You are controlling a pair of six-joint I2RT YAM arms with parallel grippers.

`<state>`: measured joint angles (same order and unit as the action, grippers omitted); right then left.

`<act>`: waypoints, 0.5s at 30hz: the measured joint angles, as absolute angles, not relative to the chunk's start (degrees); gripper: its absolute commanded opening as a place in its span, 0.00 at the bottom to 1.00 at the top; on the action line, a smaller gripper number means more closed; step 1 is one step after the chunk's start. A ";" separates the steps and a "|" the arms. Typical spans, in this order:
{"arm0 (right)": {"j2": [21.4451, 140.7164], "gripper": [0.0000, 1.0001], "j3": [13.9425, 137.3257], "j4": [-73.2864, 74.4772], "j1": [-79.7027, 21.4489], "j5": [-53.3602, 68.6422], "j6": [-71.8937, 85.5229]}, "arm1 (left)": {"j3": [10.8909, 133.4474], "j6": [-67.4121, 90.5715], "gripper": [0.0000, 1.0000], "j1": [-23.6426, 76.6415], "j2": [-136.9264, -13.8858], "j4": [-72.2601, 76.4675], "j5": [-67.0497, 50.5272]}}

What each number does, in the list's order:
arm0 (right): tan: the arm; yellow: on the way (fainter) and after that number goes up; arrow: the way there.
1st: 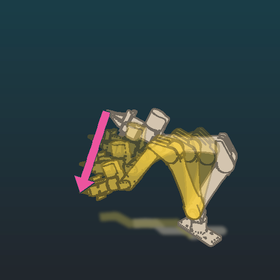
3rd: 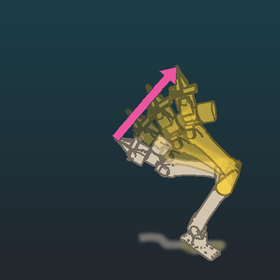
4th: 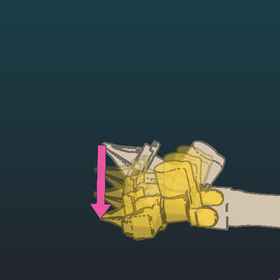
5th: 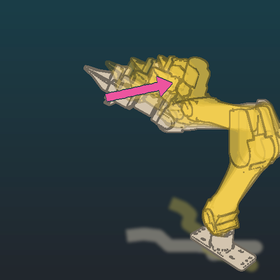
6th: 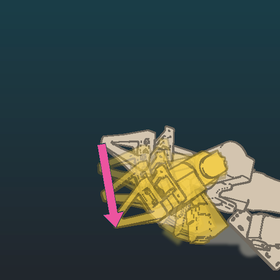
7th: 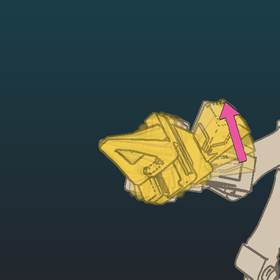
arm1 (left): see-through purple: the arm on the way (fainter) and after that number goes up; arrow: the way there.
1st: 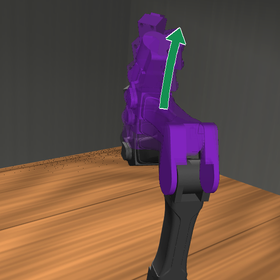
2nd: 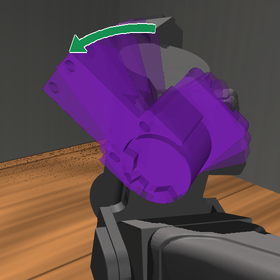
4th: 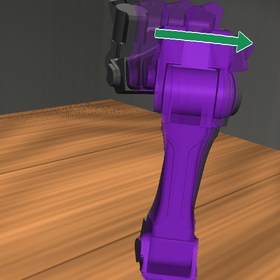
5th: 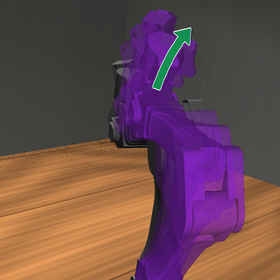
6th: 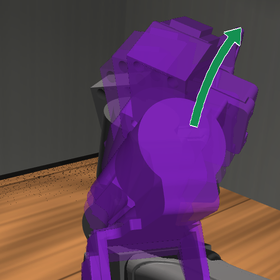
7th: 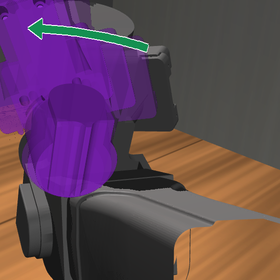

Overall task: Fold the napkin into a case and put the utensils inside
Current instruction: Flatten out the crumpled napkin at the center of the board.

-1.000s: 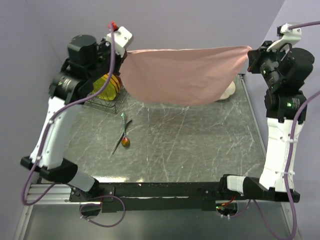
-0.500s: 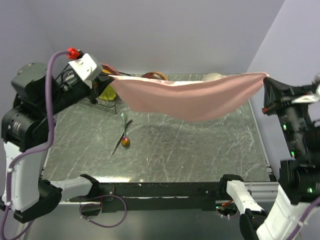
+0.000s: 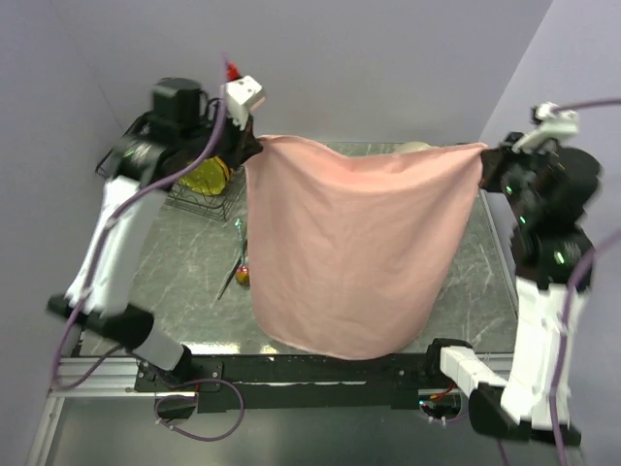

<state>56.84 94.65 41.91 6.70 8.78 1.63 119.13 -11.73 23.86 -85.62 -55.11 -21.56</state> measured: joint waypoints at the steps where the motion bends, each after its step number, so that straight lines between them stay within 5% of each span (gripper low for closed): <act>1: 58.74 0.00 92.62 40.86 6.70 8.03 1.63 | 118.69 -11.25 0.01 22.74 -88.49 -54.59 -22.09; 15: 89.82 0.00 81.21 23.88 6.50 6.22 1.93 | 117.47 -8.32 0.01 15.35 -123.68 -43.57 -31.51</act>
<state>89.82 81.21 23.88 6.50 6.22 1.93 117.47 -8.32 15.35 -123.68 -43.57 -31.51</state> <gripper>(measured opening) 0.007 0.034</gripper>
